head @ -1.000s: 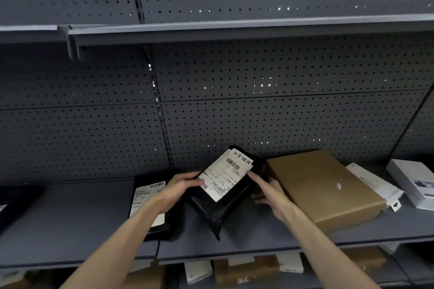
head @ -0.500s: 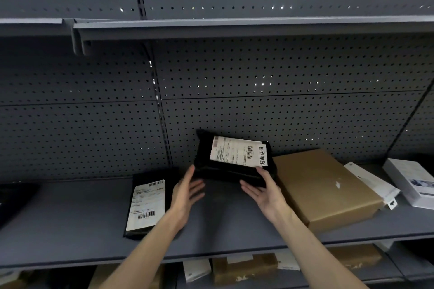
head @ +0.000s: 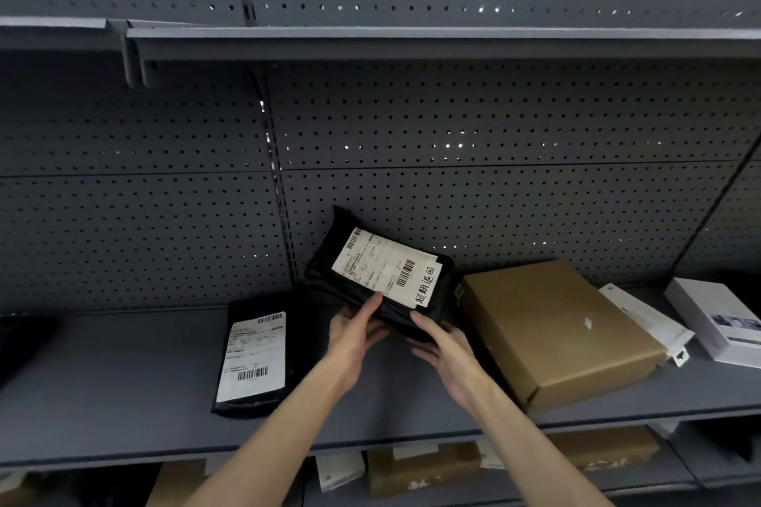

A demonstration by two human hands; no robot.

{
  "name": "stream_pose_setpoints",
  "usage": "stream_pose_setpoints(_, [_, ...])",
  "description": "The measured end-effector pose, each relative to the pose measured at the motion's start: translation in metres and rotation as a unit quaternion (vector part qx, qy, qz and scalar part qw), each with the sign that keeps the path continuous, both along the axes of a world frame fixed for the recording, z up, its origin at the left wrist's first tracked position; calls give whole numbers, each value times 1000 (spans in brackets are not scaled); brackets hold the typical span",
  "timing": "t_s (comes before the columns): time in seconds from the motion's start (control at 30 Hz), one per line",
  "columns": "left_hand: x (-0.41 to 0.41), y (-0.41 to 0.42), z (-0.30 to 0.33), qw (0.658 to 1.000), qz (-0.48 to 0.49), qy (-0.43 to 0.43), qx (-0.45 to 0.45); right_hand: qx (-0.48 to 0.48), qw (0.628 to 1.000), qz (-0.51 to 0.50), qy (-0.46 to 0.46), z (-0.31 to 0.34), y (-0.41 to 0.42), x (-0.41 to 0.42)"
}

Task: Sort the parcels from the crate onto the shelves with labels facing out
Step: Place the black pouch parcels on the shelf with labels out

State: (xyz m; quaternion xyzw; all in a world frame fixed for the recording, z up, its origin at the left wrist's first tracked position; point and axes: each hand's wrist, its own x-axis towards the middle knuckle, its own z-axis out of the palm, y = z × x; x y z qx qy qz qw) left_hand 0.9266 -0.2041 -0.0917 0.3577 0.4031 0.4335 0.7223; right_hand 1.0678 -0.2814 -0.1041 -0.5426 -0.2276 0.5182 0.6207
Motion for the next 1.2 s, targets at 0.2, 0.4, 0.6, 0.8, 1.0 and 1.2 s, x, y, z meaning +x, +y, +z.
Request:
stream_pose_setpoints(0.2, [-28,24,15,993,-58,73,69,17,995,-54,-87,19,2,32])
stream_pose_setpoints(0.4, [-31,23,24,972,-110,133,158,25,983,33,-179,33,8,33])
stream_pose_setpoints(0.6, [-25,11,27,963,-55,159,213,59,980,34,-187,36,8,17])
stream_pose_setpoints(0.8, [-22,13,39,957,-48,157,240,96,973,42,-204,46,14,14])
stream_pose_setpoints(1.0, [-19,18,65,947,-63,167,268,132,967,23,-216,66,21,14])
stream_pose_setpoints(1.2, [-17,23,85,940,-43,164,295,168,960,8,-223,89,27,8])
